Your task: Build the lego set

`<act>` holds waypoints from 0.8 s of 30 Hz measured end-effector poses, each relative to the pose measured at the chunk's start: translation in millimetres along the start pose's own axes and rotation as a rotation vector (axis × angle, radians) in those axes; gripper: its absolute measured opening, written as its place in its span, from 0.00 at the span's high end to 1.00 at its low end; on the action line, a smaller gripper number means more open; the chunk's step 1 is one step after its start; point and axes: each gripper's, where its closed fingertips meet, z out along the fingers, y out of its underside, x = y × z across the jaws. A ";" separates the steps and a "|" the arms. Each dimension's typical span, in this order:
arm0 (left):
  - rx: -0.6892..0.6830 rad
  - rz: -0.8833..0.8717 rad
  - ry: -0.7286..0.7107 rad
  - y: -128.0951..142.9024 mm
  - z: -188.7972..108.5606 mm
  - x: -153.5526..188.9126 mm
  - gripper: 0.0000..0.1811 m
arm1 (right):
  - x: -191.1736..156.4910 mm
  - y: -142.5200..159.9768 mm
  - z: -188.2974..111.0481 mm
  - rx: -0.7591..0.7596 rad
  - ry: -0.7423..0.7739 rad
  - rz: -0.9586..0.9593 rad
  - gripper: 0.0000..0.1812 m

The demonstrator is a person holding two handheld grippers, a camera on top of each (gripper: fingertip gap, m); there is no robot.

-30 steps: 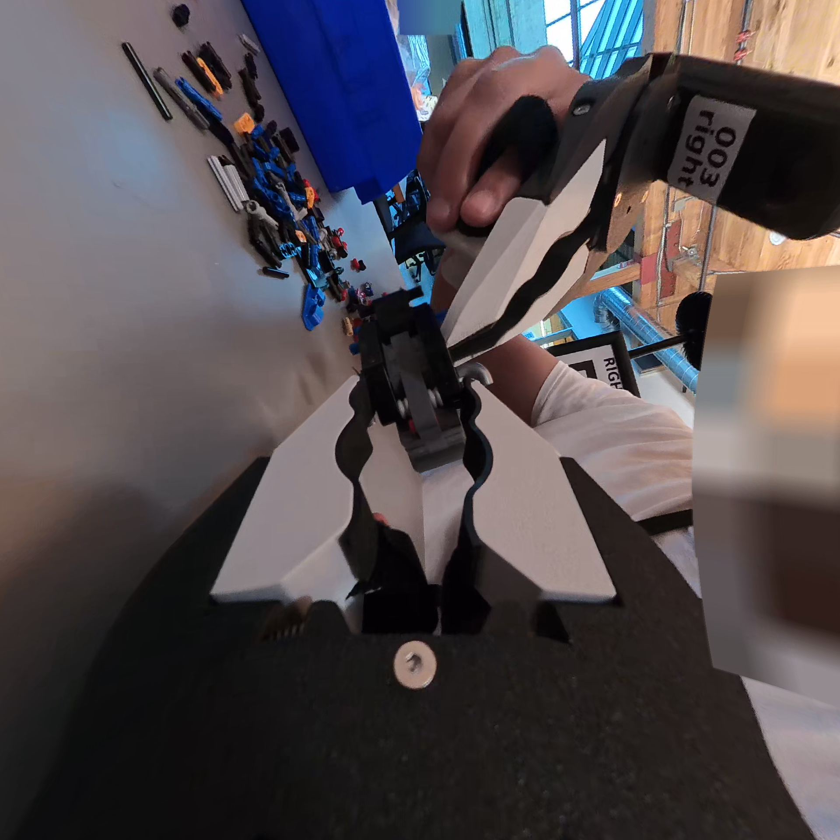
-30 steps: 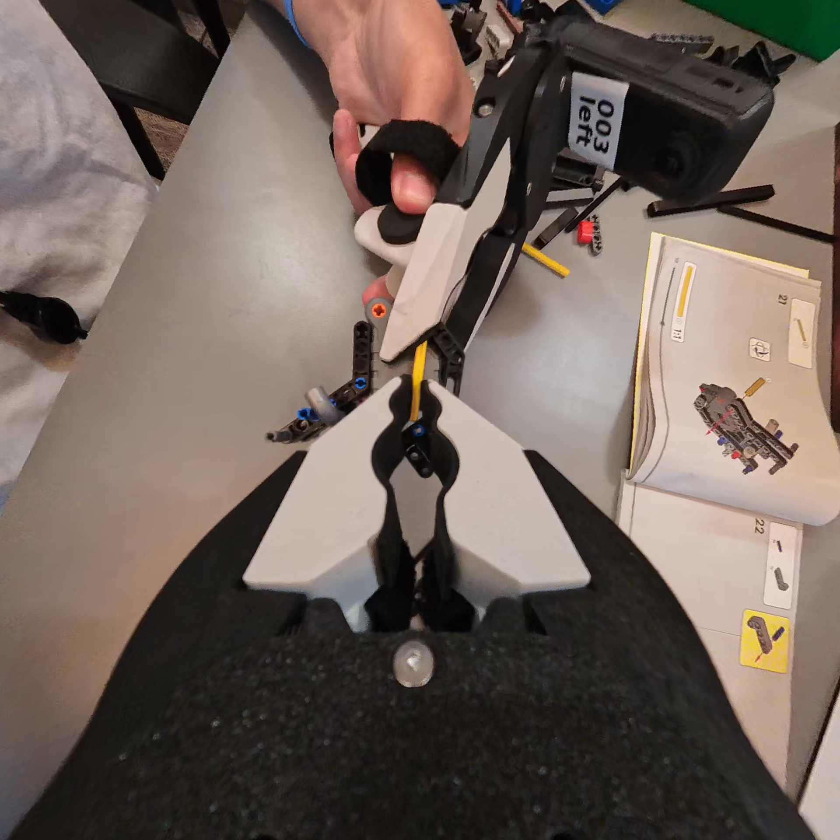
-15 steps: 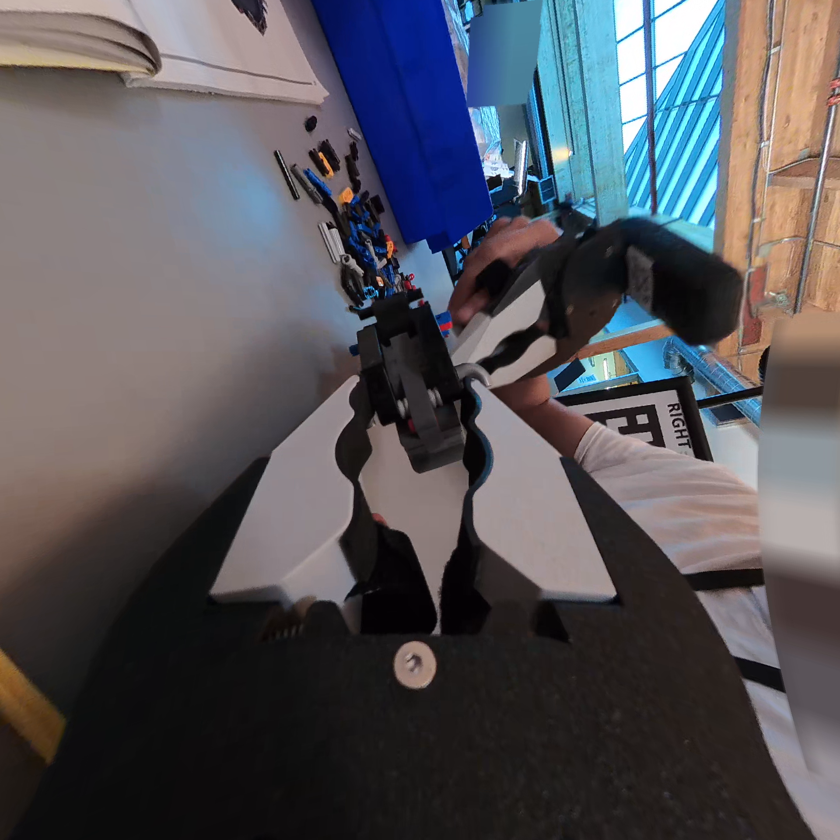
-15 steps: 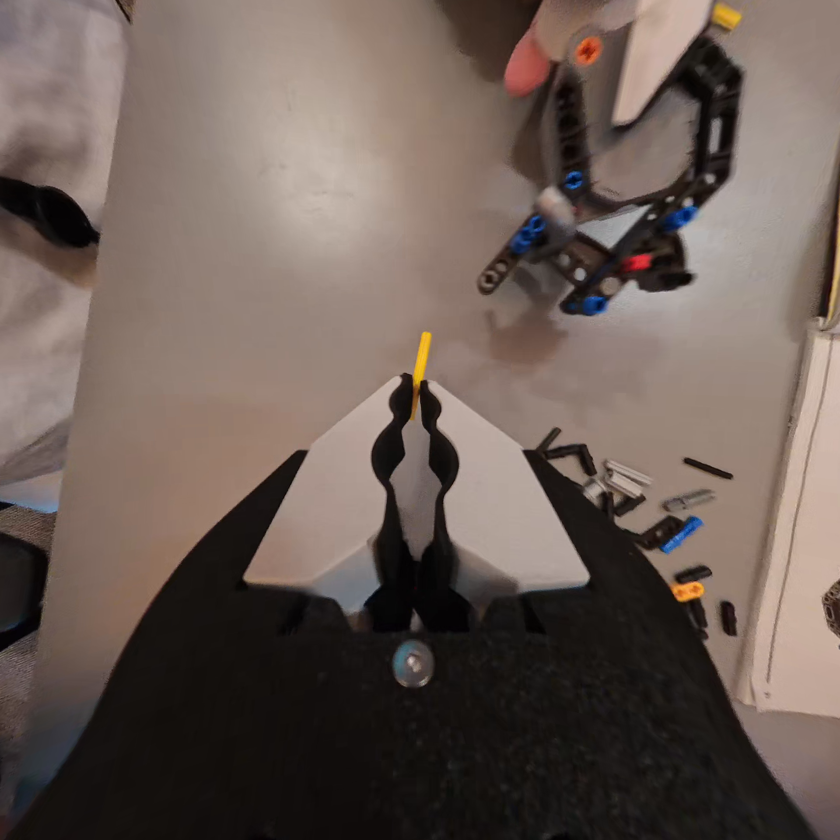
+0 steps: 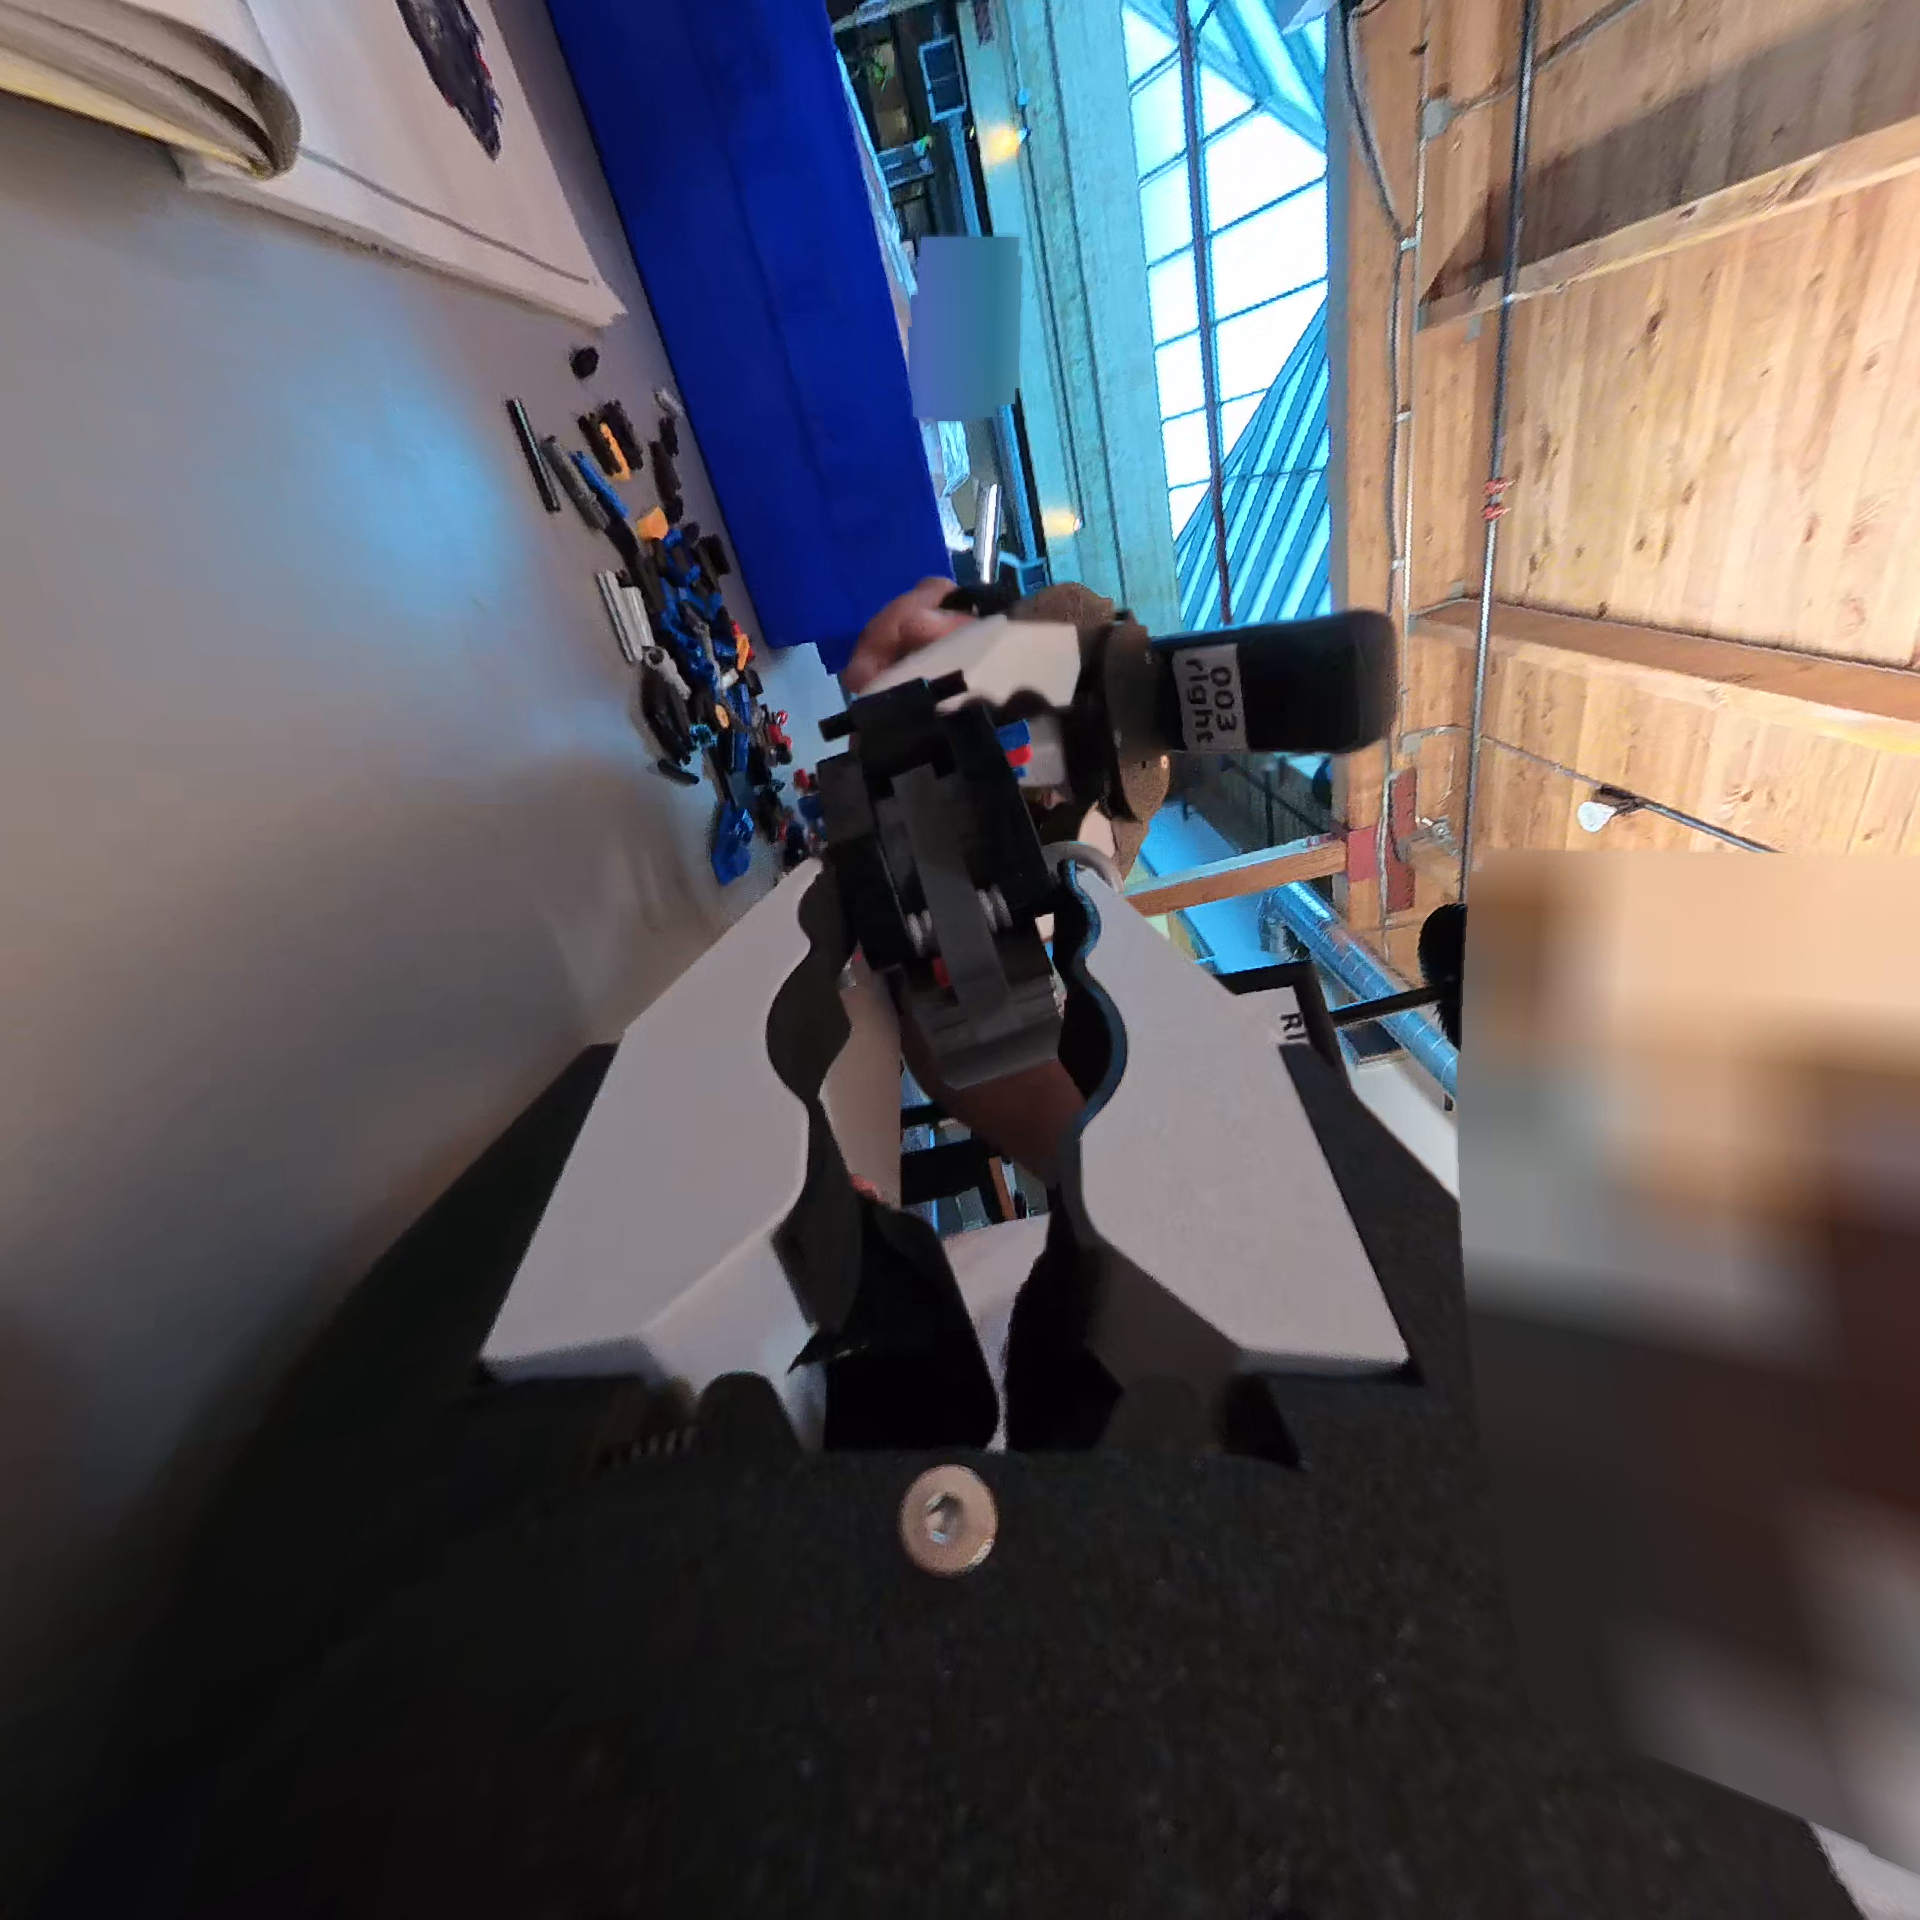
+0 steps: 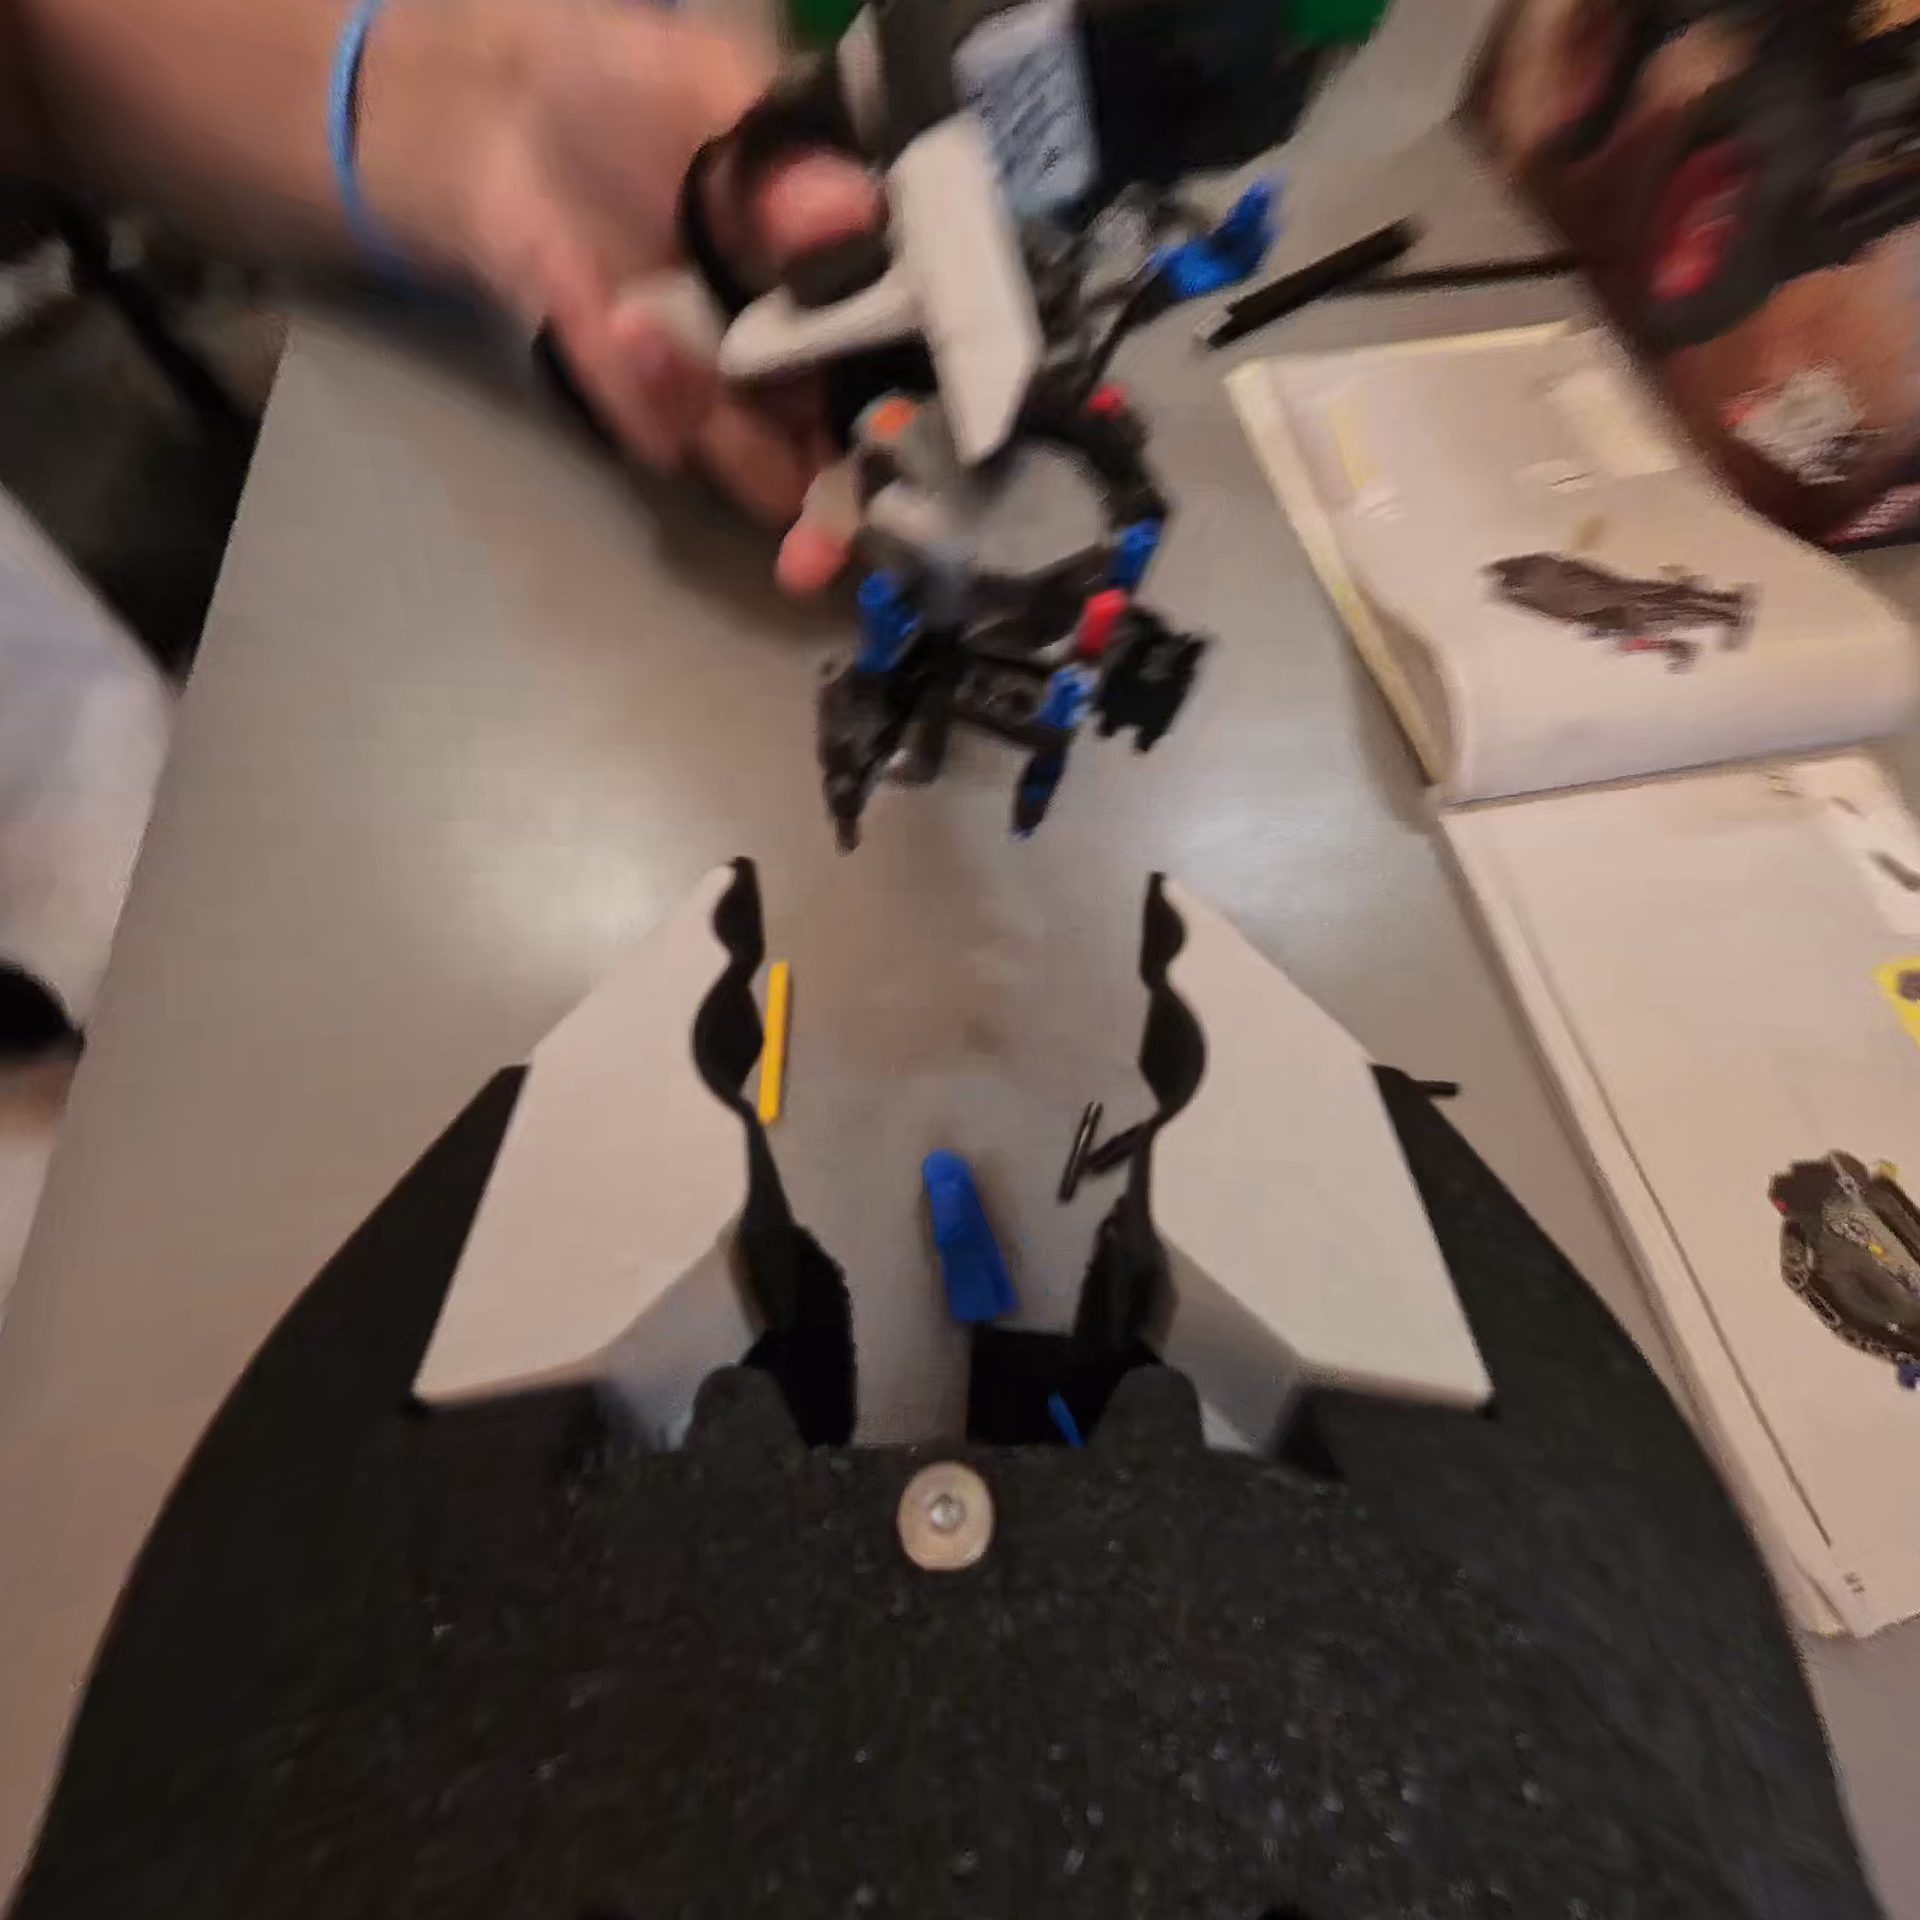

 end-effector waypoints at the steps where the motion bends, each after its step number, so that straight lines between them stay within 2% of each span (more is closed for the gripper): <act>1: 0.016 -0.001 0.011 -1.6 0.1 1.7 0.80 | 5.3 -8.7 0.0 0.060 0.011 0.059 0.54; 3: 0.015 -0.025 0.049 0.0 2.2 6.8 0.80 | 7.2 -17.4 10.3 0.121 0.018 0.120 0.51; 4: 0.012 -0.038 0.068 1.3 3.6 9.2 0.80 | 4.3 -16.0 18.9 0.105 0.021 0.116 0.50; 6: 0.008 -0.047 0.083 4.5 7.0 11.8 0.80 | 1.3 -23.1 29.1 0.128 0.042 0.098 0.51; 7: 0.018 -0.057 0.101 3.5 6.9 14.5 0.80 | -3.5 -29.1 29.6 0.162 0.025 0.096 0.55; 12: 0.009 0.009 0.112 2.5 5.0 26.5 0.79 | -5.0 -43.9 23.7 0.279 0.000 0.155 0.58; 16: -0.019 0.198 0.037 7.2 10.1 30.2 0.72 | -5.3 -45.2 17.3 0.318 -0.095 0.259 0.58; 20: -0.040 0.154 0.089 9.5 11.4 33.7 0.68 | -4.8 -46.6 11.1 0.367 -0.183 0.371 0.59; 22: -0.007 0.165 0.076 3.1 9.5 31.1 0.66 | -1.6 -44.7 9.1 0.377 -0.186 0.392 0.59; 24: 0.006 0.199 0.035 0.4 9.2 24.8 0.71 | -0.6 -41.3 10.1 0.365 -0.179 0.388 0.59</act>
